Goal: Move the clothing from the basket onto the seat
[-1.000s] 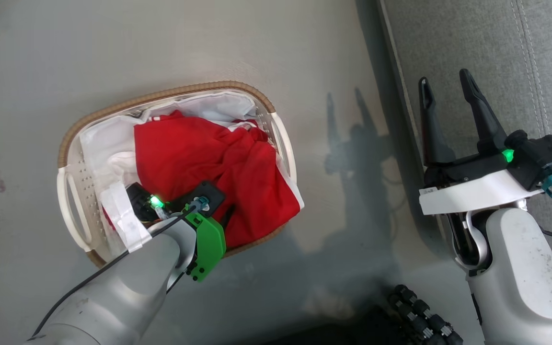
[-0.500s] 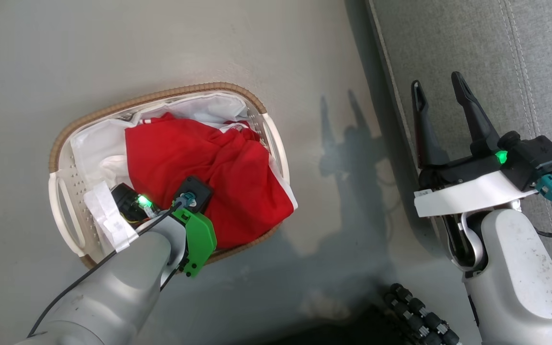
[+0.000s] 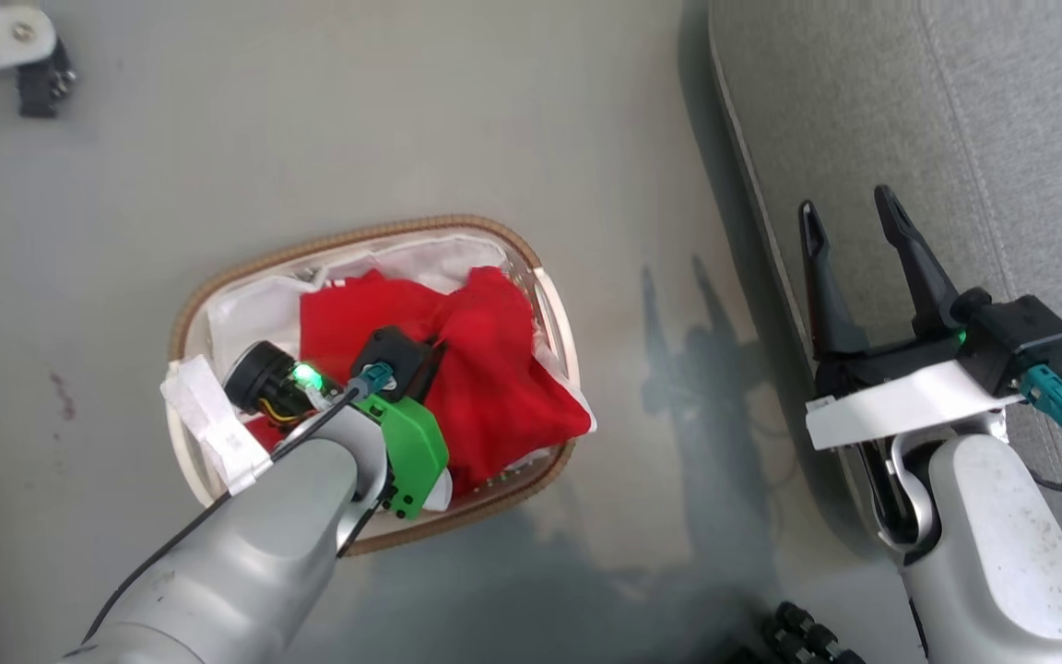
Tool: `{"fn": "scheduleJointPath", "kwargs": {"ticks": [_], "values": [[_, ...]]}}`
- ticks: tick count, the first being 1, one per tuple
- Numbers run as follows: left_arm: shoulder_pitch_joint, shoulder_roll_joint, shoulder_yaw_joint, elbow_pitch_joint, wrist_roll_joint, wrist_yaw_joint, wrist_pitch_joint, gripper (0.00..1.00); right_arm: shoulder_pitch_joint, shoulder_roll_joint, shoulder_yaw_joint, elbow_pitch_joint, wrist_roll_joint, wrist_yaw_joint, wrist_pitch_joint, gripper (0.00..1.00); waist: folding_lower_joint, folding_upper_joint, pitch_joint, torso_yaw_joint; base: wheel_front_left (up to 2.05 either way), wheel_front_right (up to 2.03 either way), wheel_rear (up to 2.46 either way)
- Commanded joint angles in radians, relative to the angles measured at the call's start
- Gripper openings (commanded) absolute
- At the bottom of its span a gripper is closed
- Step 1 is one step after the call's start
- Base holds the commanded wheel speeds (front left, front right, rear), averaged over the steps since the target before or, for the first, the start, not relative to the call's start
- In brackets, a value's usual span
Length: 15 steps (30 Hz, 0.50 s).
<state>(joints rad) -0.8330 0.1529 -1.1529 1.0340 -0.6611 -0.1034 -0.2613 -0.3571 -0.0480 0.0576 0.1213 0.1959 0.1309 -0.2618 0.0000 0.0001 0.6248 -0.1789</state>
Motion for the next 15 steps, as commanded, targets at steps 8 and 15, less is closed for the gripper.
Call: {"fn": "scheduleJointPath", "kwargs": {"ticks": [8,15], "values": [[0.117,0.051,0.116,-0.214,0.096,0.041,-0.005,0.0,0.102,-0.004,-0.028,0.03,-0.047,0.0,-0.005,1.0,0.0,-0.0001,-0.245,0.086,0.0,0.0,0.0],[0.198,0.076,0.208,-0.375,0.178,0.046,-0.005,0.0,0.185,-0.004,-0.045,0.047,-0.07,0.0,-0.005,1.0,0.0,-0.0001,-0.389,0.119,0.0,0.0,0.0]]}}
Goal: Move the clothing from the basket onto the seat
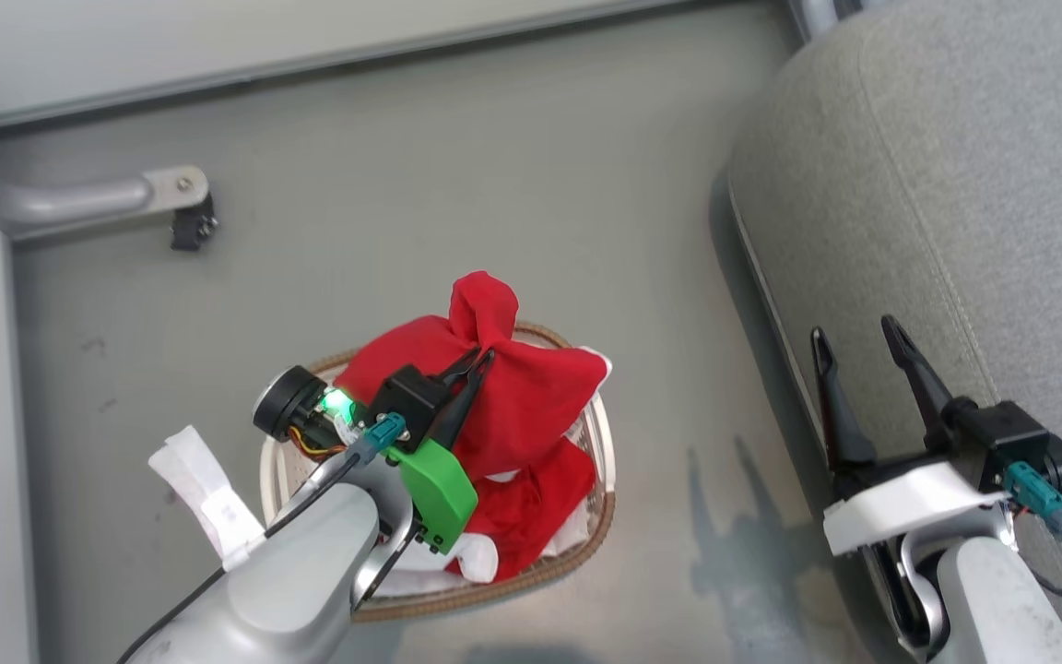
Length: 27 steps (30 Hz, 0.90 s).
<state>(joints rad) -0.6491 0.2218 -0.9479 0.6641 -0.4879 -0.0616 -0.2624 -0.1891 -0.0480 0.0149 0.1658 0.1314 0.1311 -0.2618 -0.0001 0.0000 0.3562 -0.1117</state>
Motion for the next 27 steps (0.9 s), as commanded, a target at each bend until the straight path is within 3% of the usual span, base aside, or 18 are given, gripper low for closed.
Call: {"fn": "scheduleJointPath", "kwargs": {"ticks": [1,11,17,27], "values": [[0.022,0.013,0.016,-0.031,0.024,0.003,-0.004,0.0,0.03,-0.004,-0.003,0.005,-0.008,-0.001,-0.005,1.0,0.0001,0.0,-0.141,0.056,0.0,0.0,0.0],[-0.014,0.098,0.065,-0.234,0.174,-0.037,-0.003,0.0,0.116,-0.004,0.018,0.015,-0.016,-0.001,-0.005,1.0,0.0001,0.0,-0.303,0.079,0.0,0.0,0.0],[-0.117,0.126,0.051,-0.234,0.209,-0.057,-0.002,0.0,0.139,-0.004,0.041,0.016,-0.014,-0.001,-0.005,1.0,0.0001,0.0,-0.354,0.086,0.0,0.0,0.0],[-0.298,0.124,0.038,-0.2,0.186,-0.068,-0.002,0.0,0.107,-0.004,0.114,-0.001,-0.002,-0.001,-0.005,1.0,0.0001,0.0,-0.38,0.076,0.0,0.0,0.0]]}}
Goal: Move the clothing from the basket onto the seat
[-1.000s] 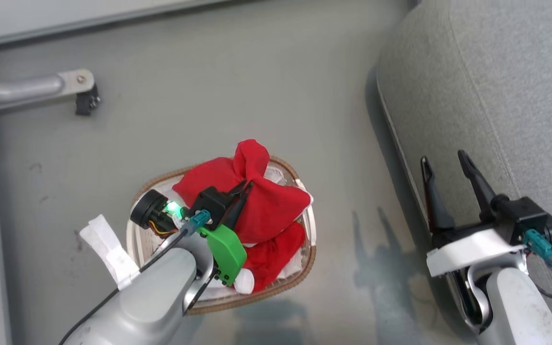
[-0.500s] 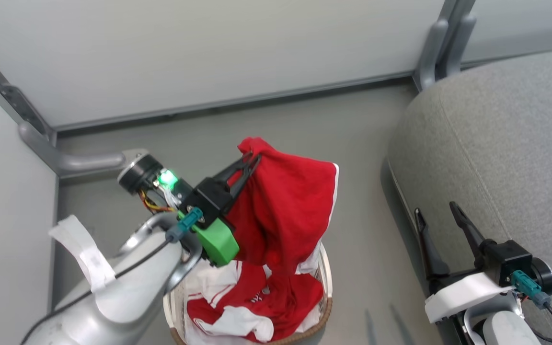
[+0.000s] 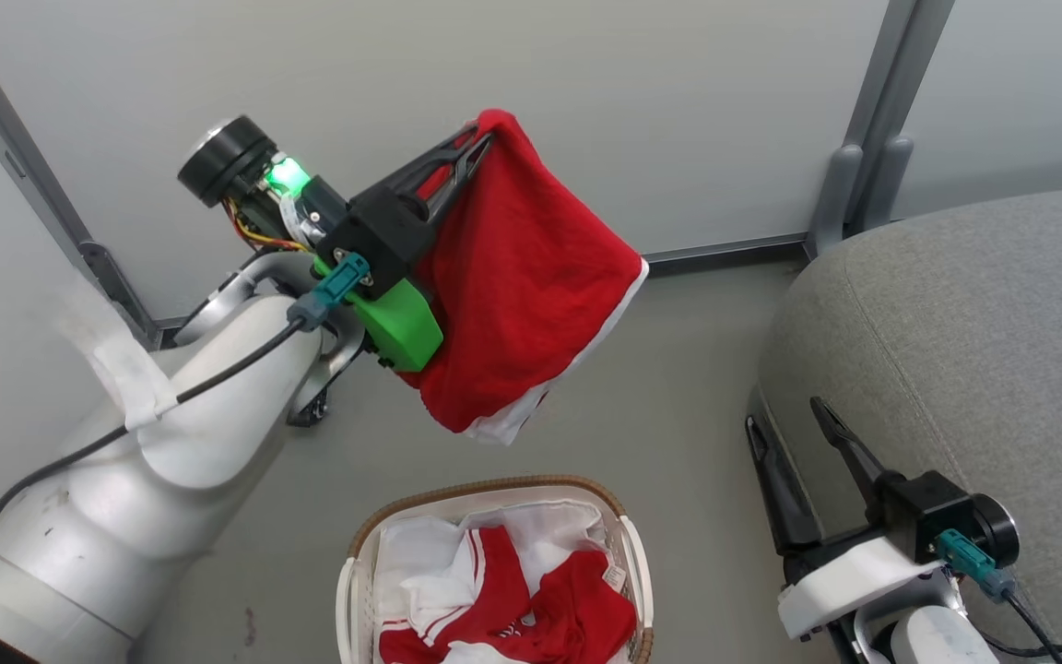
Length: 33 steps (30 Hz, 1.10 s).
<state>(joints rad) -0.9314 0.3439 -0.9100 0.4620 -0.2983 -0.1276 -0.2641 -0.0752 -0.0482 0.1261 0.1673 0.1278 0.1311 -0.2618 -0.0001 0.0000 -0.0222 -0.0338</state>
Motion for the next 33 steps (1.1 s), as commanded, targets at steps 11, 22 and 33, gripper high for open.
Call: {"fn": "scheduleJointPath", "kwargs": {"ticks": [11,22,33], "values": [[-0.105,-0.022,-0.027,0.015,-0.032,-0.003,0.0,0.0,-0.062,-0.004,0.16,0.019,0.004,-0.001,-0.005,1.0,0.0001,0.0,-0.002,0.001,0.0,0.0,0.0],[-0.133,-0.048,-0.054,-0.025,-0.04,-0.003,0.0,0.0,-0.197,-0.004,0.292,0.15,0.036,-0.001,-0.005,1.0,0.0001,0.0,-0.002,0.022,0.0,0.0,0.0],[-0.146,-0.073,-0.078,-0.038,-0.04,-0.003,0.0,0.0,-0.358,-0.003,0.43,0.213,0.15,-0.001,-0.005,1.0,0.0001,0.0,0.002,0.04,0.0,0.0,0.0]]}}
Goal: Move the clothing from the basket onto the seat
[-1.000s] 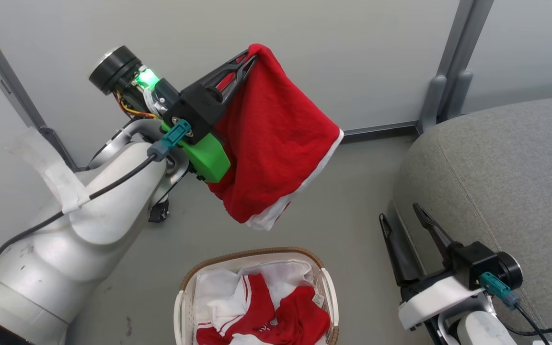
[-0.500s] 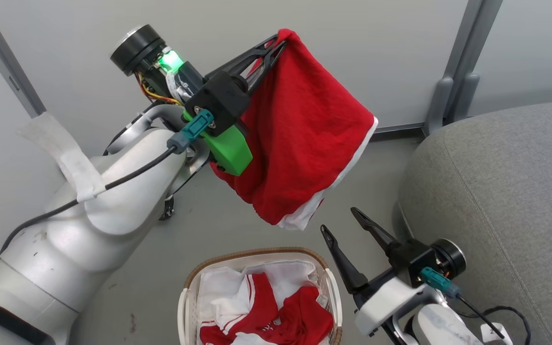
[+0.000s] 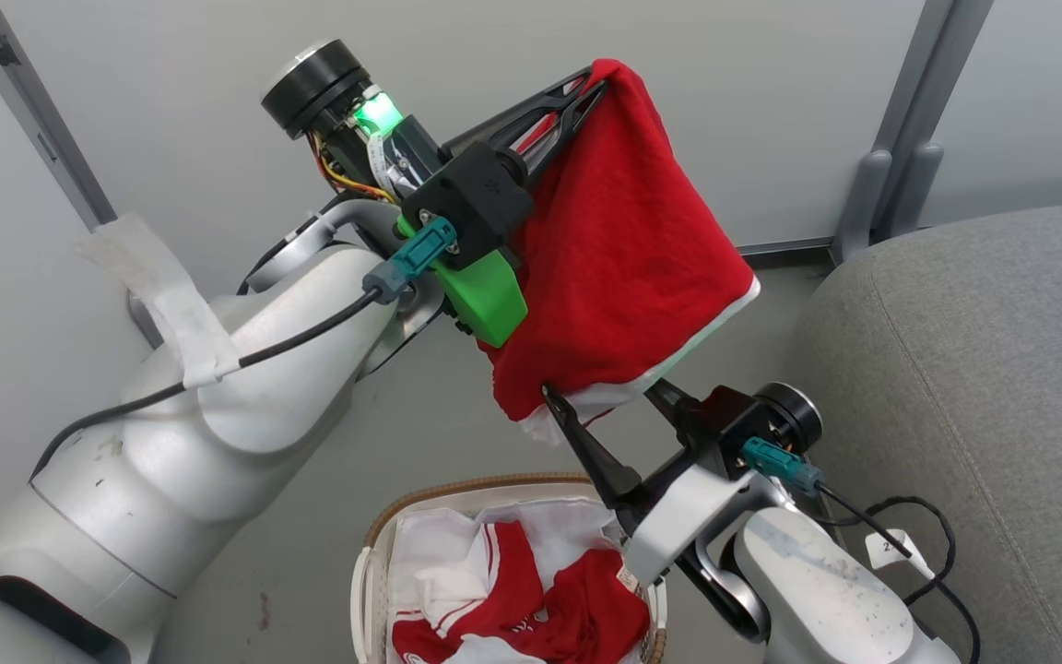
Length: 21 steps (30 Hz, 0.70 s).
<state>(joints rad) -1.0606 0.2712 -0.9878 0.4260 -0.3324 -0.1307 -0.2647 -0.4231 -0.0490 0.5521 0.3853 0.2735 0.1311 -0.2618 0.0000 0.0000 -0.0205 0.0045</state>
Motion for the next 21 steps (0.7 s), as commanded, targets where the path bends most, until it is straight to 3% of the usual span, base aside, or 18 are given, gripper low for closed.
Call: {"fn": "scheduleJointPath", "kwargs": {"ticks": [1,5,6,8,9,10,21], "values": [[-0.016,-0.001,-0.002,-0.003,-0.006,0.0,0.0,0.0,-0.02,-0.004,0.007,-0.009,0.011,-0.001,-0.005,1.0,0.0,0.0,-0.001,0.002,0.0,0.0,0.0],[-0.007,-0.006,-0.005,-0.009,-0.013,0.0,0.0,0.0,-0.038,-0.004,-0.011,-0.035,0.008,-0.001,-0.005,1.0,0.0,0.0,-0.003,0.003,0.0,0.0,0.0],[-0.001,-0.007,-0.004,-0.011,-0.014,0.0,0.0,0.0,-0.041,-0.003,-0.017,-0.045,0.006,-0.001,-0.005,0.87,0.0,0.0,-0.004,0.004,0.0,0.0,0.0],[0.013,-0.009,-0.002,-0.012,-0.018,0.0,0.0,0.0,-0.039,-0.003,-0.026,-0.055,0.003,-0.001,-0.005,0.4,0.0,0.0,-0.005,0.005,0.0,0.0,0.0],[0.021,-0.009,0.0,-0.011,-0.019,0.0,0.0,0.0,-0.039,-0.003,-0.024,-0.059,0.002,-0.001,-0.005,0.26,0.0,0.0,-0.006,0.005,0.0,0.0,0.0],[0.027,-0.009,0.001,-0.01,-0.021,0.0,0.0,0.0,-0.04,-0.003,-0.022,-0.063,-0.001,-0.001,-0.005,0.03,0.0,0.0,-0.006,0.005,0.0,0.0,0.0],[0.108,0.008,0.038,0.039,-0.06,0.0,0.001,0.0,-0.015,-0.003,-0.056,-0.087,-0.021,-0.001,-0.005,0.0,0.0,0.0,-0.011,0.003,0.0,0.0,0.0]]}}
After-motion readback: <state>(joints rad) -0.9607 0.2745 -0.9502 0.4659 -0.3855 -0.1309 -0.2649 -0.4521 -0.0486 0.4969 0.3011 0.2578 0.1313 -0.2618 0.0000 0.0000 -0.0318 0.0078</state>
